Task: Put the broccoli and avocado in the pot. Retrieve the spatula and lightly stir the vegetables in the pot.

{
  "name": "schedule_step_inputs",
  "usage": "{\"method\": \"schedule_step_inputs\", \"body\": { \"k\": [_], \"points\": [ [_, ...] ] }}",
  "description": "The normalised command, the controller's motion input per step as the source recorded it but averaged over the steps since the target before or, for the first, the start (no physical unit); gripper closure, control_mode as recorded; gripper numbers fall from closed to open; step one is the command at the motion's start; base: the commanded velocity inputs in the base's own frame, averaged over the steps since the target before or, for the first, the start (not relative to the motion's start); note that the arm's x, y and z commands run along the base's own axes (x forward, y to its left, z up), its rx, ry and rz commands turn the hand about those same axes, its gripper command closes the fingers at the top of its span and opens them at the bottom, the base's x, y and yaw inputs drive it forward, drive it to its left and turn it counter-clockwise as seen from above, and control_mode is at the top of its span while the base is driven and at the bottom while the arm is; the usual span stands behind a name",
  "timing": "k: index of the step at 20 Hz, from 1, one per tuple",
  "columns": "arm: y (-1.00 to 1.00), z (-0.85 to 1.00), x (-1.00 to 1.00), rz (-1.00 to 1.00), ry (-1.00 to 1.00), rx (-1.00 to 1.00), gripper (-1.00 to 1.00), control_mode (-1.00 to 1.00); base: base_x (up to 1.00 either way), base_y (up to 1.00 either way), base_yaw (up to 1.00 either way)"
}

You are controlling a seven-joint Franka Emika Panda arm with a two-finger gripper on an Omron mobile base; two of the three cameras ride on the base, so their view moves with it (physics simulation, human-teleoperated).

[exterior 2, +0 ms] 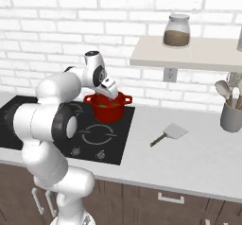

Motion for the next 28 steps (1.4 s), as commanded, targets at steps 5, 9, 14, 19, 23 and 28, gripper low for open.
{"method": "schedule_step_inputs", "body": {
  "k": [5, 9, 14, 19, 23, 28],
  "points": [
    [-0.53, -0.06, -0.67, -0.08, 0.0, 0.01, -1.0, -1.0, 0.0, 0.0, 0.0],
    [-0.61, -0.65, -0.23, 0.0, -0.01, -0.02, -1.0, -1.0, 0.0, 0.0, 0.0],
    [-0.75, -0.68, -0.27, 0.0, 0.0, 0.0, -1.0, -1.0, 0.0, 0.0, 0.0],
    [-0.98, -0.54, -0.05, -0.07, 0.03, 0.03, -1.0, -1.0, 0.0, 0.0, 0.0],
    [-0.88, -0.38, 0.0, -0.08, 0.05, 0.01, -1.0, -1.0, 0.0, 0.0, 0.0],
    [-0.42, 0.0, 0.0, -0.06, 0.08, 0.05, -1.0, -1.0, 0.0, 0.0, 0.0]
  ]
}}
